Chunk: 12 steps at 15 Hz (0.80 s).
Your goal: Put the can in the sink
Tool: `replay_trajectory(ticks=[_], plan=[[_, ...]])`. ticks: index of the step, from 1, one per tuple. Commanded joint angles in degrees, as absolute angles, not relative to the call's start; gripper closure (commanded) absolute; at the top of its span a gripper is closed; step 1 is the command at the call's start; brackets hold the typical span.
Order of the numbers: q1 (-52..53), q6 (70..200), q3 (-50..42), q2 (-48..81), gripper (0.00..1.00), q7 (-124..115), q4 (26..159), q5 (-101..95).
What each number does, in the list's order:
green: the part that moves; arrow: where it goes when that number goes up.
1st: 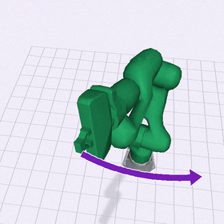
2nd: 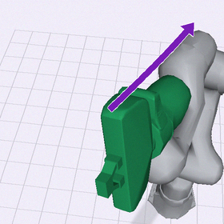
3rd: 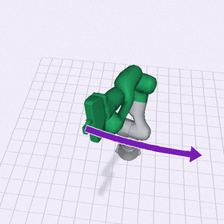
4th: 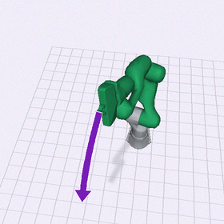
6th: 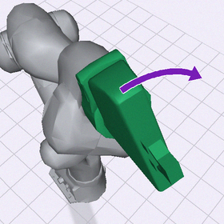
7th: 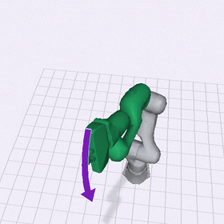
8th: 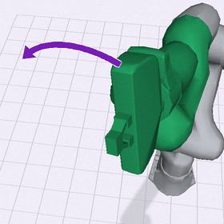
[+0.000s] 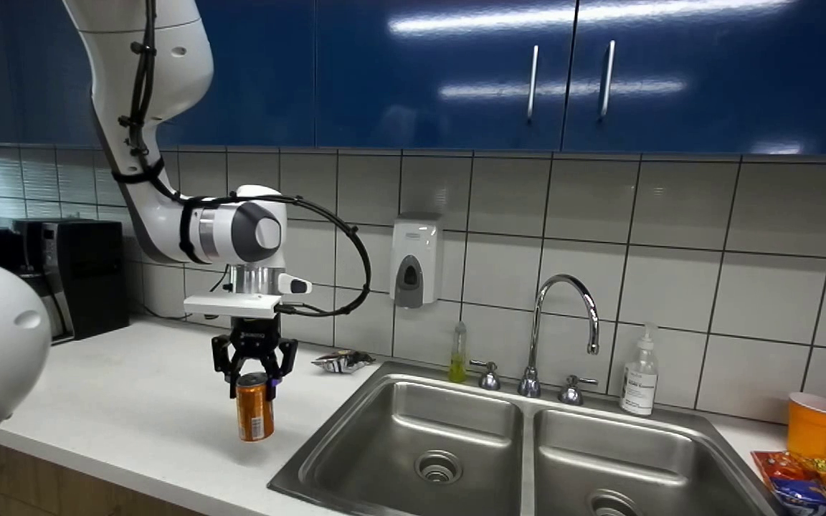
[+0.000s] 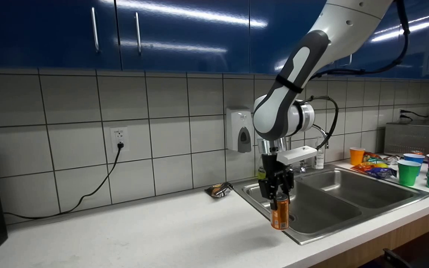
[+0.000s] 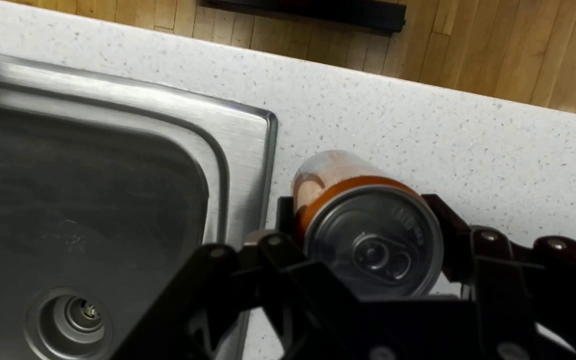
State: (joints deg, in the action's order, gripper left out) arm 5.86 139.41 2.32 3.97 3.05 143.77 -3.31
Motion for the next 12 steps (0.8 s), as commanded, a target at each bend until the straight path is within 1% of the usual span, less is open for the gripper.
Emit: replay_trajectory(ticks=[1,12], plan=[[3.8,140.0,1.6,1.3,0.62,2.5,145.6,-2.7],[-1.5,140.6,-3.5,3.0,0.62,4.0,144.1,-2.6]])
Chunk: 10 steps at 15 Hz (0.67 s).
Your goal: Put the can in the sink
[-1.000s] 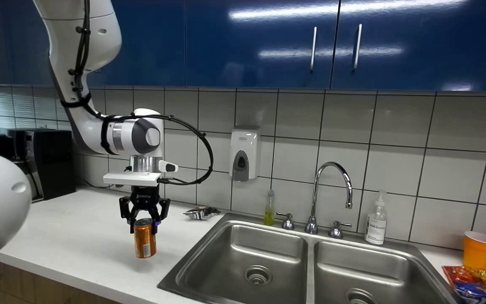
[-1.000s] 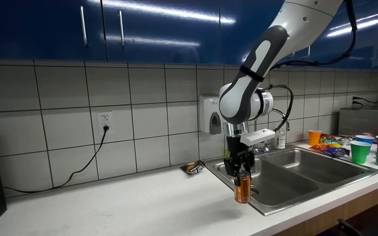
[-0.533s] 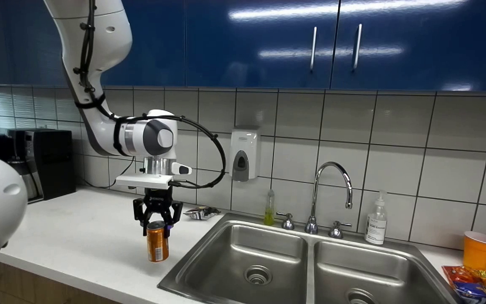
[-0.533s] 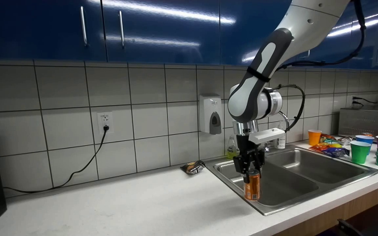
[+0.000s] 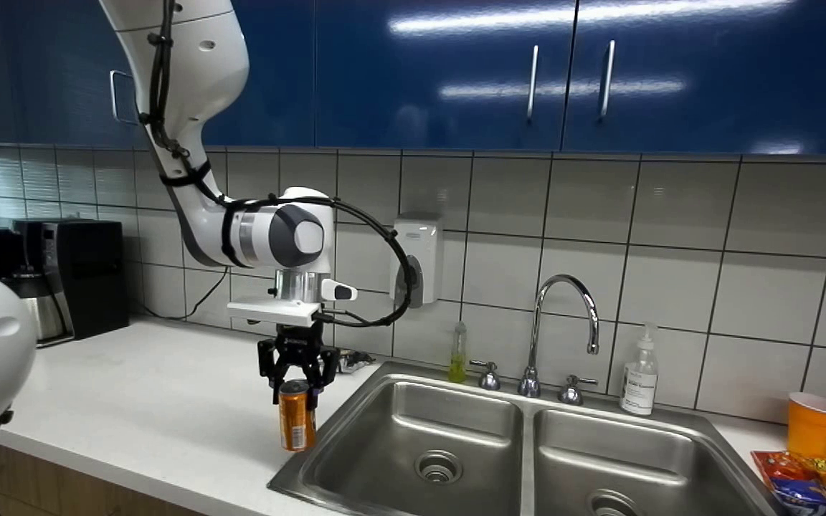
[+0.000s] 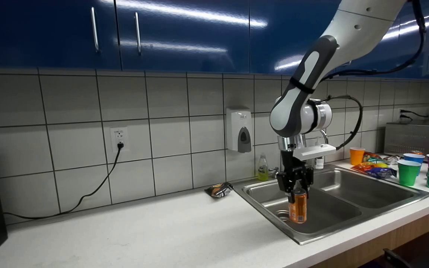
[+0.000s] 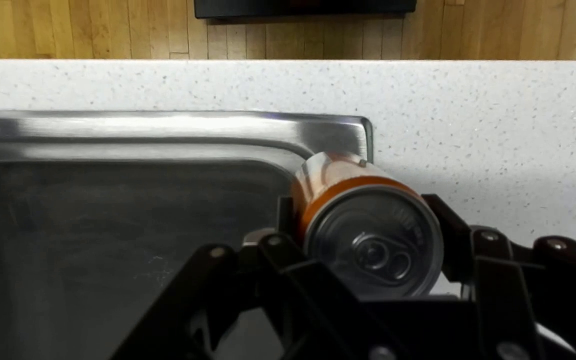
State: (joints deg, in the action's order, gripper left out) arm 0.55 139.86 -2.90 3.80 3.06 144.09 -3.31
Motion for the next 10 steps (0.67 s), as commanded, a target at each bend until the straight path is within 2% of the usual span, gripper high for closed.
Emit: replay_trajectory(ticks=[1,10], plan=[[-1.9,140.5,-3.8,3.1,0.62,4.0,144.0,-2.6],[-5.4,142.0,-6.9,7.3,0.62,5.0,140.0,-1.9]])
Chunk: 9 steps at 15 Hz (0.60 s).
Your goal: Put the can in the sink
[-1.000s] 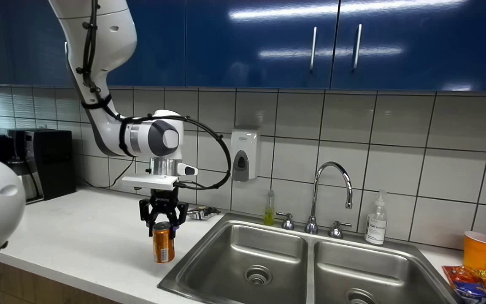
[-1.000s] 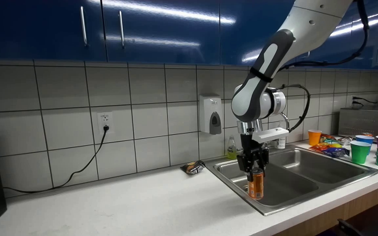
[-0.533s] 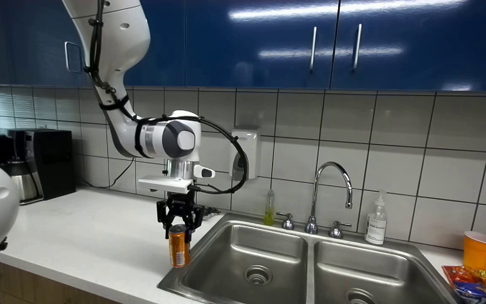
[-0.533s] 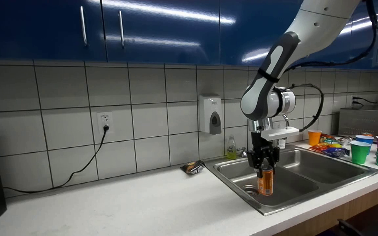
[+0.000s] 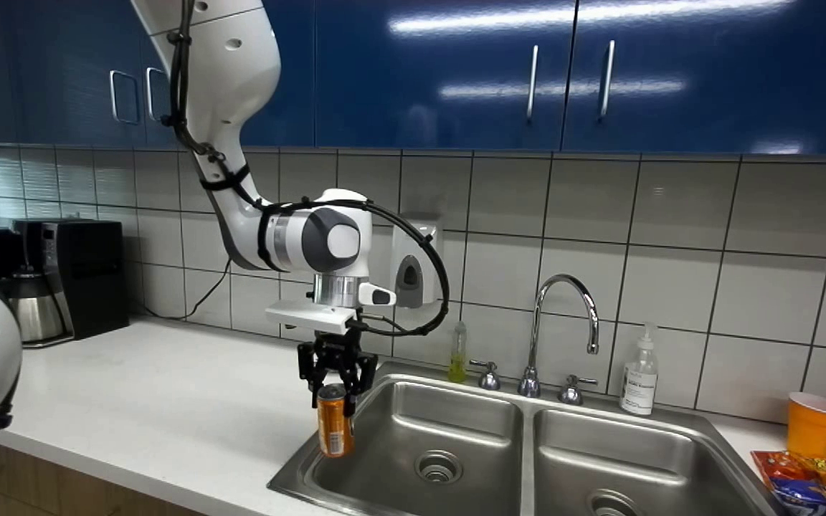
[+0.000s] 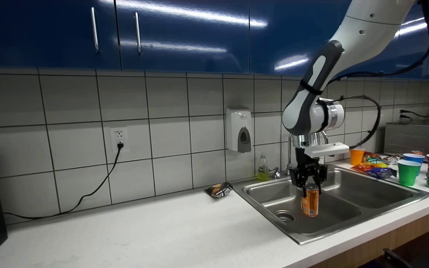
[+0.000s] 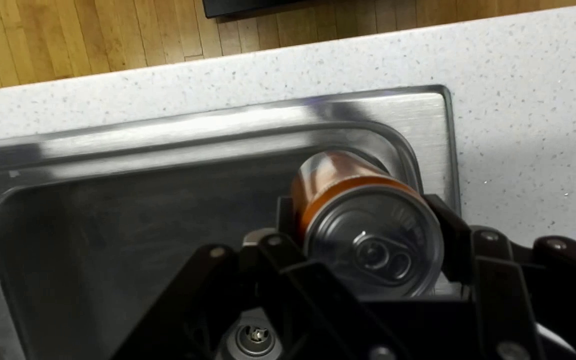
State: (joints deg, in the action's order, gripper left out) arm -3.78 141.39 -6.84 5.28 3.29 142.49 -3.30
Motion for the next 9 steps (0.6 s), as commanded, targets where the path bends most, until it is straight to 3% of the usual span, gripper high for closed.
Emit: replay_trajectory(ticks=[1,9], plan=[[-5.7,142.2,-7.1,8.2,0.62,4.9,139.3,-1.9],[-7.5,143.7,-7.4,16.2,0.62,4.6,133.2,-0.6]])
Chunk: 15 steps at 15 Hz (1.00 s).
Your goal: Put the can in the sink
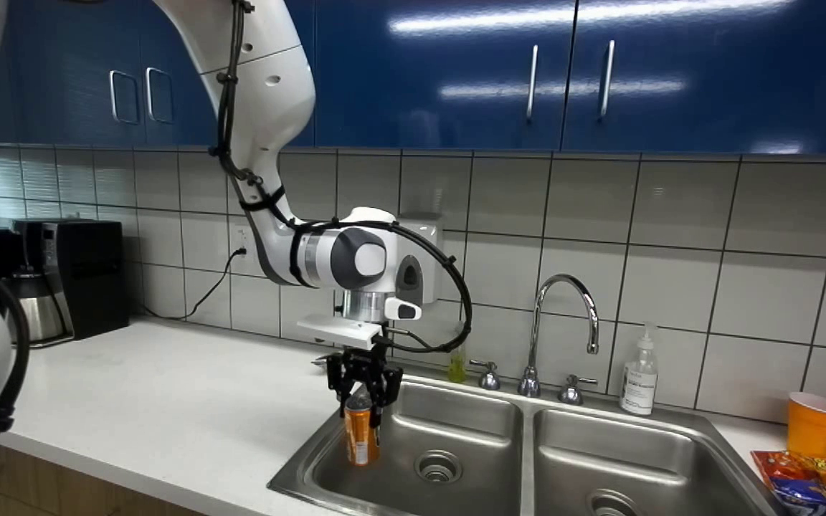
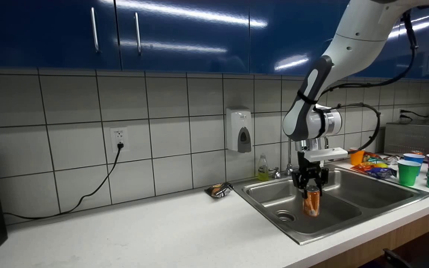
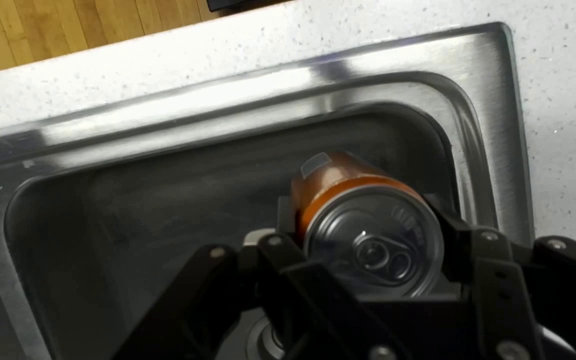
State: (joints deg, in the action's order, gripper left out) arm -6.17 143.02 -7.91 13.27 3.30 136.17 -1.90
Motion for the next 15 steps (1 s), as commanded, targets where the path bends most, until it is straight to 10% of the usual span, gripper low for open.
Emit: replay_trajectory(ticks=[1,15], plan=[[-7.6,143.9,-7.3,17.2,0.62,4.6,132.4,-0.4],[-8.4,148.4,-5.3,32.6,0.62,3.9,121.5,2.3]])
